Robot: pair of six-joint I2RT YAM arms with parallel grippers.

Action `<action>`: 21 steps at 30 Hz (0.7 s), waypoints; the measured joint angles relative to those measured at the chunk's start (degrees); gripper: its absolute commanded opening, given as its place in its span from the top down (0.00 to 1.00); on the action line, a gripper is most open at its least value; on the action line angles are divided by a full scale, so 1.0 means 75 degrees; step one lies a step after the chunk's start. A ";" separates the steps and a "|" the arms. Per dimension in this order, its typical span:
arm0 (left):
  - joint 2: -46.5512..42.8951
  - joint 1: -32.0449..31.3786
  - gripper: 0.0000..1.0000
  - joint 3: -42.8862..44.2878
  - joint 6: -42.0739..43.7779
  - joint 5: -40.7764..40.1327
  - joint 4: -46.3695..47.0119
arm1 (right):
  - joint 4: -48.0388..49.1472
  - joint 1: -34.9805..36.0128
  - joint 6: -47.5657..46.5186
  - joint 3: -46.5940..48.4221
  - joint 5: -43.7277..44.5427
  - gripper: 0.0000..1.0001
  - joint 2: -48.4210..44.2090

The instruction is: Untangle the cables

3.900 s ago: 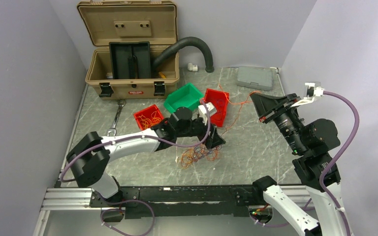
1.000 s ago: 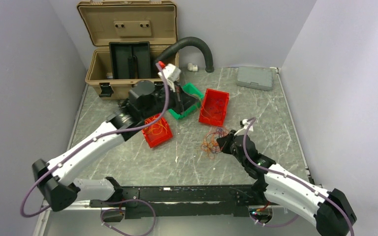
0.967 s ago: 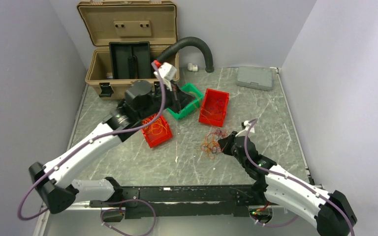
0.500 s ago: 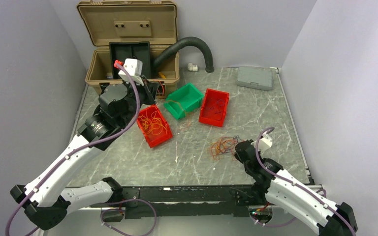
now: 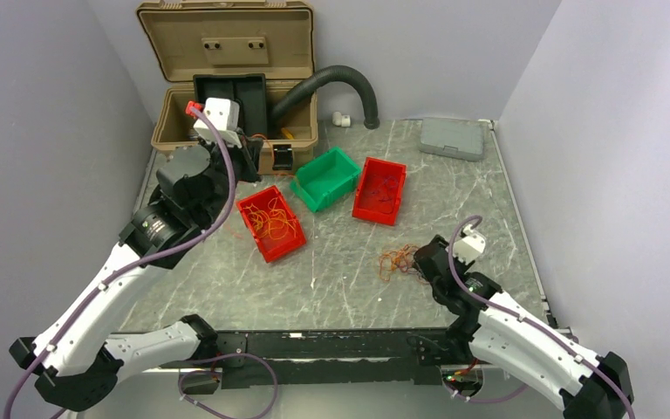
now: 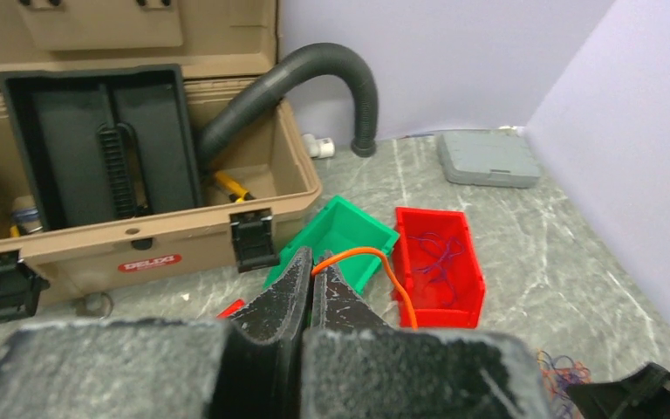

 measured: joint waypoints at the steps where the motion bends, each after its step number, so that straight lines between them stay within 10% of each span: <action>1: 0.0076 0.0000 1.00 0.0157 0.0000 0.0134 -0.0052 | 0.0166 0.0000 -0.0391 0.0082 -0.0102 0.29 -0.0026; 21: 0.3153 0.0009 1.00 0.2428 0.0268 0.1775 -0.0868 | 0.0871 -0.0003 -0.3287 0.1641 -0.0921 0.11 -0.0254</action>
